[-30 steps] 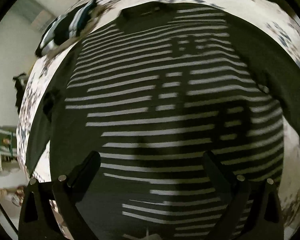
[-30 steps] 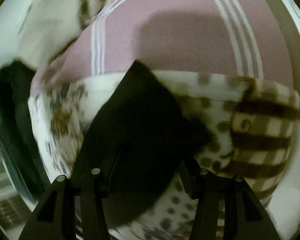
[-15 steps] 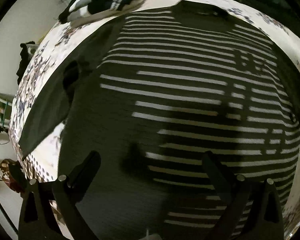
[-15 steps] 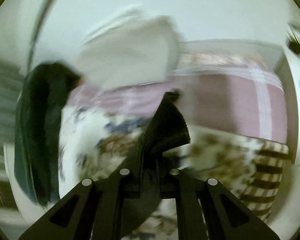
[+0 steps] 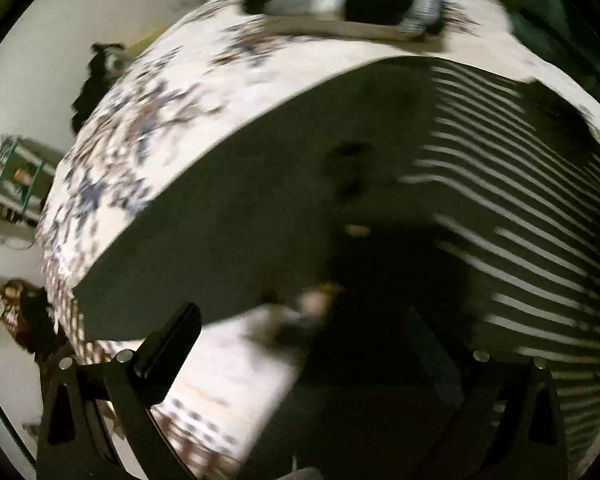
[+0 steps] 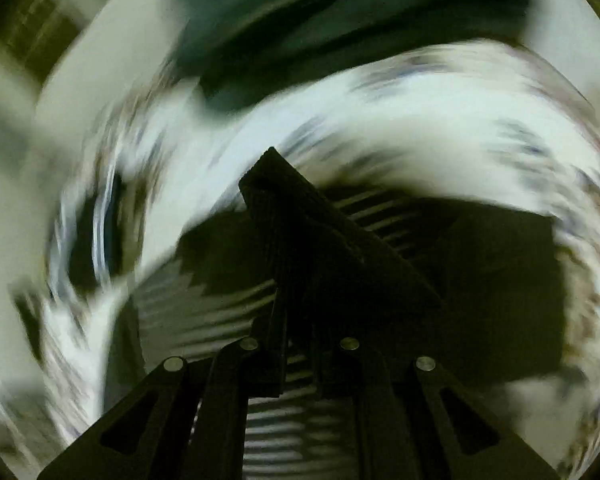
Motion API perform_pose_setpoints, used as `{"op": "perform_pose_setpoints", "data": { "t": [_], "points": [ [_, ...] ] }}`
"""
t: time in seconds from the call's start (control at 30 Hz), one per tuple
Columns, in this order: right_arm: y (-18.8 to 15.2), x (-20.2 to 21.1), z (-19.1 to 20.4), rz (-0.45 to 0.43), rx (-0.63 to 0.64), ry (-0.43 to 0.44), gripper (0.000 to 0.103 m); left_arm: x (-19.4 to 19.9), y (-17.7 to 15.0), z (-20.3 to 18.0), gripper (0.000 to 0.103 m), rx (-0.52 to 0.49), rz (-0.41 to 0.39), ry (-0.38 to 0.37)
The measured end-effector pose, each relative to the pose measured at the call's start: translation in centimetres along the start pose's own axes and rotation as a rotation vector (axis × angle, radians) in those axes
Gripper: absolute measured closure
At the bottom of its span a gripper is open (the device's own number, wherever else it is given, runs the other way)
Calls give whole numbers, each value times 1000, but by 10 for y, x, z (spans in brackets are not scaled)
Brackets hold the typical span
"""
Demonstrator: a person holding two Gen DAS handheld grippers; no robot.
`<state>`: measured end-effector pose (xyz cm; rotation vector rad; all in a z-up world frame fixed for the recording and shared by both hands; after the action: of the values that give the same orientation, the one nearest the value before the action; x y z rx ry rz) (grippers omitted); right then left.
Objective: Fold small clothes
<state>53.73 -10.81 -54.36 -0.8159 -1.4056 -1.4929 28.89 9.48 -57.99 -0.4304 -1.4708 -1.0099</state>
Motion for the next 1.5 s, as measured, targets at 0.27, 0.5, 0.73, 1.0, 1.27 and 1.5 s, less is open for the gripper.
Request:
{"op": "perform_pose_setpoints", "data": {
  "t": [0.27,0.5,0.73,1.0,1.27,1.5],
  "points": [
    [-37,-102,219,168,462,-18,93,-38,21,75,0,112,15,58],
    [-60,-61,168,268,197,210,43,-37,24,147,0,279,77,29],
    [-107,-8,100,306,-8,172,35,-44,4,267,0,636,186,-44],
    [-133,-29,57,417,-93,100,35,-115,-15,339,12,900,265,-131],
    [-146,-40,97,437,21,81,35,-81,39,334,97,828,65,-139],
    [-152,-36,117,427,77,73,35,-66,96,378,97,895,-86,-174]
  ]
}}
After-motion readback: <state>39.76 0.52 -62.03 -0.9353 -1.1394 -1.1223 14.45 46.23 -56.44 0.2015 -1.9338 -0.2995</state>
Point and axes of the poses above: each gripper's, at about its wrist camera, not at the fingertips, and x roughly against the way its jaws point, z to its left, y to its top, the point moved 3 cm from there along -x, roughly the way its jaws point, and after that the axes turned 14 degrees about x, right-handed, at the moved point
